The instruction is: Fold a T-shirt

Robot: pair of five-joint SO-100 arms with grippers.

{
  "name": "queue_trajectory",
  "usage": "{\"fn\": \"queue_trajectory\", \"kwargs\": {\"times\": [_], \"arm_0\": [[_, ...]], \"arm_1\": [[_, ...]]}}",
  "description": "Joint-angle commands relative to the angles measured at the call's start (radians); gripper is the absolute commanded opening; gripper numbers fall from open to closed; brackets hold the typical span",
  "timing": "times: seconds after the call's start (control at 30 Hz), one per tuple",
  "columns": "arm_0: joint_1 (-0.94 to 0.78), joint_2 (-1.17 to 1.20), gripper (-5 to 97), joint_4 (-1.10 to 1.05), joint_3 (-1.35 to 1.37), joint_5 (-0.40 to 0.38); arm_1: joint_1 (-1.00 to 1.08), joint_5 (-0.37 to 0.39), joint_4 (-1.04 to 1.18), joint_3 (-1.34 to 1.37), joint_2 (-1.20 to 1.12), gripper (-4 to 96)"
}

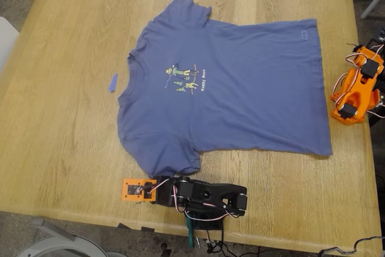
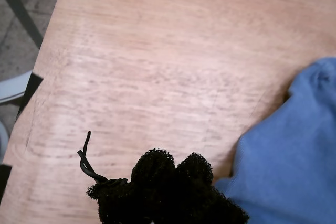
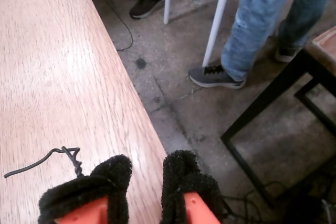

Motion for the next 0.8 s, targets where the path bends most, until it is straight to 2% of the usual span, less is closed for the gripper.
{"fn": "queue_trajectory", "kwargs": {"times": [0.0, 0.1, 0.27, 0.53, 0.67, 0.77], "arm_0": [[0.012, 0.112, 0, -0.074, -0.015, -0.031], [0.017, 0.112, 1, -0.117, -0.015, -0.006], [0.029, 0.112, 7, -0.11, -0.018, 0.015], [0.075, 0.112, 20, -0.101, -0.025, -0.009], [0.095, 0.112, 20, -0.107, -0.021, -0.015], [0.094, 0.112, 28, -0.121, -0.015, -0.017]], "arm_1": [[0.026, -0.029, -0.052, 0.028, 0.005, 16.6], [0.025, -0.054, -0.089, 0.012, 0.005, 19.5], [0.008, -0.005, -0.109, -0.011, 0.005, 19.5], [0.017, 0.034, -0.146, -0.023, 0.005, 36.7], [0.003, 0.061, -0.189, -0.011, 0.005, 40.6], [-0.014, 0.077, -0.224, 0.006, 0.005, 41.3]]}}
